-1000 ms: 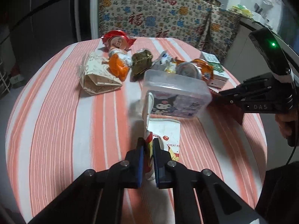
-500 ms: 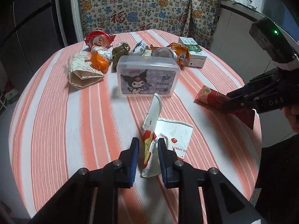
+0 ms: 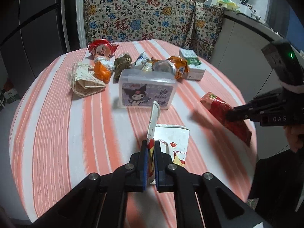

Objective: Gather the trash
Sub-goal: 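Carry both wrappers over the blue wastebasket and open both tools to drop them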

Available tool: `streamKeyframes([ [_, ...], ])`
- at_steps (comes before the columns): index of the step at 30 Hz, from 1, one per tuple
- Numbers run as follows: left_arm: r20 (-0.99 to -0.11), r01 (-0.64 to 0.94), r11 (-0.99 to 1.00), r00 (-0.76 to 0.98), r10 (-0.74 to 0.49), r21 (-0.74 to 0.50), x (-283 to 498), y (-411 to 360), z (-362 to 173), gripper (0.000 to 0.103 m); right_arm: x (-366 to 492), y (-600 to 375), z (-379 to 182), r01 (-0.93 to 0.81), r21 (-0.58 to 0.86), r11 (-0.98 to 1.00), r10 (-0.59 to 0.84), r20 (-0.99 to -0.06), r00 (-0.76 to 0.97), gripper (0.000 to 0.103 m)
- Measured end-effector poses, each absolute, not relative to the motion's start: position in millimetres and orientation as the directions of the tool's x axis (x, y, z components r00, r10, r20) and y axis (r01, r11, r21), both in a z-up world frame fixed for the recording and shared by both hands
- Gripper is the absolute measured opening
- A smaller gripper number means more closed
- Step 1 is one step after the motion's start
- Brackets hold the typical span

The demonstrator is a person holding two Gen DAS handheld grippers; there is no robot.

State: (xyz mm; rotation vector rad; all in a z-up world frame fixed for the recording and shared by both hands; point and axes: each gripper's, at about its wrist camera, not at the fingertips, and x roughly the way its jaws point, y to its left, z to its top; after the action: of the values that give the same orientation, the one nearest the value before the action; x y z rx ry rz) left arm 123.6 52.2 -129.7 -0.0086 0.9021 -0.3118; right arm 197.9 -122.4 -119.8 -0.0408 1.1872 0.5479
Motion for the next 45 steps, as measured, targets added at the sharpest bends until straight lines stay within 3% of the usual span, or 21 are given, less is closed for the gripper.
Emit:
streamKeyframes([
  [14,-0.723,0.387,0.892,0.544,-0.426,-0.235,149,-56,-92,0.005,188,-245,-105,-0.156,0.527,0.835,0.538,-0.723,0.434,0.008],
  [23,-0.703,0.522,0.812,0.473,-0.530,-0.261,184,-181,-77,0.005,190,-372,-82,0.059,0.445,0.894,0.325,-0.731,0.600,0.008],
  [31,-0.709,0.594,0.754,0.402,-0.579,-0.280,229,-299,-102,0.006,201,-459,-107,0.264,0.336,0.904,0.097,-0.764,0.638,0.008],
  [45,-0.785,0.666,0.713,0.315,-0.533,-0.217,276,-415,-191,0.006,217,-548,-170,0.363,0.286,0.887,0.024,-0.814,0.580,0.008],
])
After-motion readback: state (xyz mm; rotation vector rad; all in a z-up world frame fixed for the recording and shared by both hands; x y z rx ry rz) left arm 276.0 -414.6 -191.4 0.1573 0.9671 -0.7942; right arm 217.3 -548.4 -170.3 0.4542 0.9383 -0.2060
